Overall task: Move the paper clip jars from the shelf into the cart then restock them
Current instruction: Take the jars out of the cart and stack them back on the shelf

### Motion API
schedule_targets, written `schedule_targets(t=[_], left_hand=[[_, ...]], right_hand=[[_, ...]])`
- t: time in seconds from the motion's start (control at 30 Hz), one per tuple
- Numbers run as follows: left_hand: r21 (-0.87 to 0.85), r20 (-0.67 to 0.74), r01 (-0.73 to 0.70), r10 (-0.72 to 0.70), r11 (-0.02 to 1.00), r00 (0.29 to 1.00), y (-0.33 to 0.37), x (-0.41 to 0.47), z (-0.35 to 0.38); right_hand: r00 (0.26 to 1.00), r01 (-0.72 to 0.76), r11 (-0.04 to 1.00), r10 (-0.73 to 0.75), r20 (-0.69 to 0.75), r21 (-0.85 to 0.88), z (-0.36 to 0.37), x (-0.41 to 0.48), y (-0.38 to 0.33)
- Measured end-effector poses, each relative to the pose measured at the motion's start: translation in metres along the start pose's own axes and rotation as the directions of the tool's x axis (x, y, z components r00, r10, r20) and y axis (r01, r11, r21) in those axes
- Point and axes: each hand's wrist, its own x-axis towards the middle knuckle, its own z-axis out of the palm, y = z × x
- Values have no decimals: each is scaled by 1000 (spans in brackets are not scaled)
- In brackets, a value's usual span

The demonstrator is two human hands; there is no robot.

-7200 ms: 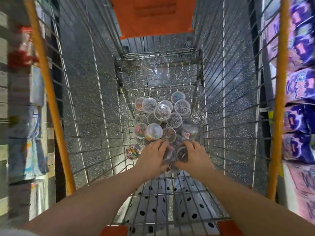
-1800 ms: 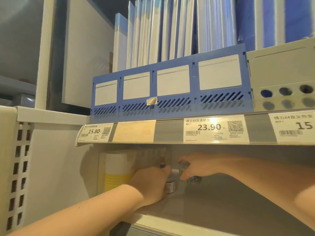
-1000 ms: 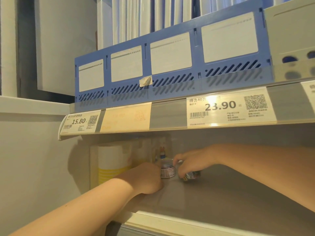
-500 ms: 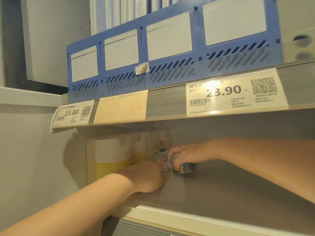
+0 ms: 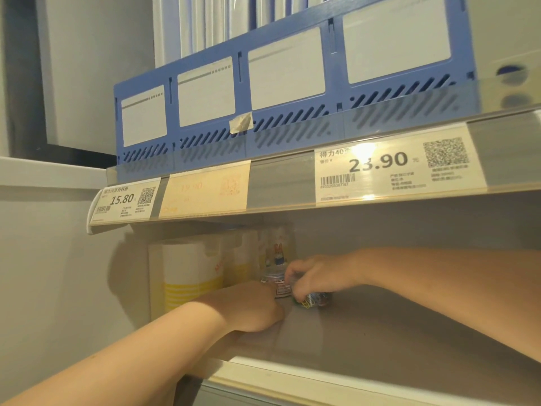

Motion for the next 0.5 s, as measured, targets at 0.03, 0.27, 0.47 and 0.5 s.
schedule_targets(t=[0.03, 0.27, 0.47, 0.5], left_hand=[[10, 3, -2, 2, 1000, 1000, 0, -1, 0], [75, 16, -60, 59, 995, 998, 2, -4, -1], [72, -14, -87, 88, 994, 996, -1, -7, -2], [71, -18, -94, 96, 993, 995, -1, -7, -2]], right_hand=[[1000, 4, 1000, -4, -1, 2, 0, 0, 0], [1000, 13, 1000, -13, -13, 4, 2, -3, -1], [994, 1, 999, -6, -106, -48, -14, -10, -4], [990, -12, 995, -2, -142, -95, -19, -10, -3]])
